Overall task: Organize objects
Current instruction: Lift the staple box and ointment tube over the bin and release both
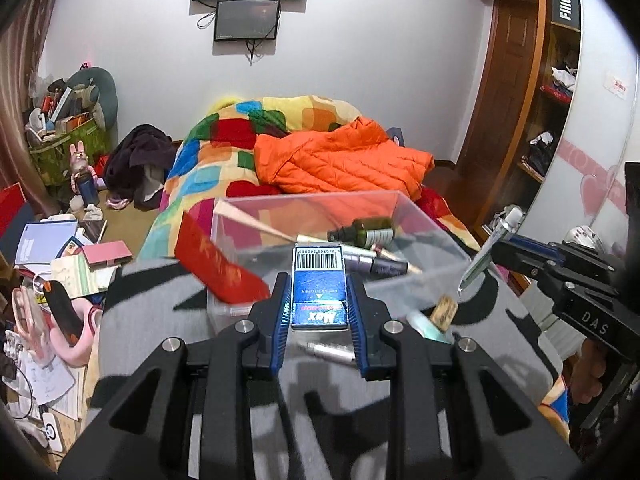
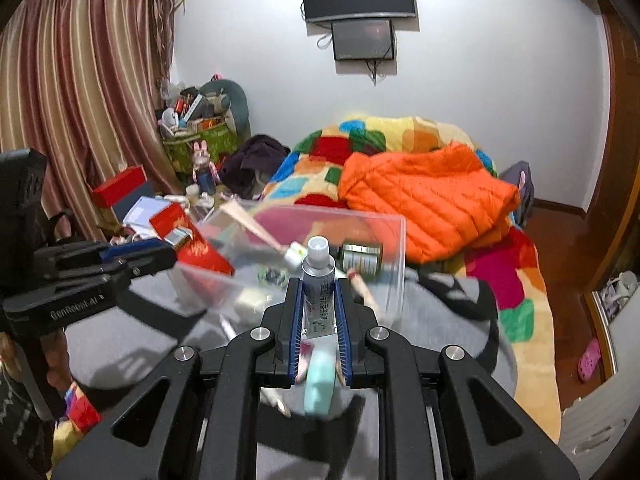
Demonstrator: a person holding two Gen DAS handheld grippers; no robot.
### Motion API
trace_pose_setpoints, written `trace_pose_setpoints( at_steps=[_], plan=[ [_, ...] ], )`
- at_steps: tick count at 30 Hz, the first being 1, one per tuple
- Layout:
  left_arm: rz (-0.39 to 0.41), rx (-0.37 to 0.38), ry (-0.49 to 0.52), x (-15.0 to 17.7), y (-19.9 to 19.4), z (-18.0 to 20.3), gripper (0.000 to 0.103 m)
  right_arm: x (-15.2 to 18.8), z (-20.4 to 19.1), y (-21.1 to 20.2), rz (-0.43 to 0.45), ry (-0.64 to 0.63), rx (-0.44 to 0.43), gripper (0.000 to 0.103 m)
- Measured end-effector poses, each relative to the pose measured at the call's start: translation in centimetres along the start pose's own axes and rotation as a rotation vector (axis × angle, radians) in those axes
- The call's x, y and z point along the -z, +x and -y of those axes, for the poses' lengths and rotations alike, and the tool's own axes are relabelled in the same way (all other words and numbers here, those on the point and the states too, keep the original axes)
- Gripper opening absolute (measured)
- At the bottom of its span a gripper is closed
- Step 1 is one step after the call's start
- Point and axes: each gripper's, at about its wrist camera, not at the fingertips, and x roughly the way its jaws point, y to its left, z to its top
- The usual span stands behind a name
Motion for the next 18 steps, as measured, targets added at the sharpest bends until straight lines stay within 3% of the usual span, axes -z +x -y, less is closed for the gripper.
trace_pose_setpoints(
  at_steps=[8, 18],
  plan=[
    [-0.029, 0.006, -0.012, -2.2, 3.0, -0.6, 0.027, -2.9, 0.6, 1.9, 0.033, -0.004, 0.069, 0.014],
    [-0.112, -0.003, -0.014, -2.2, 7.9, -1.0, 0.027, -2.4, 0.7, 7.2, -0.052, -0.012, 0.116, 0.014]
  ],
)
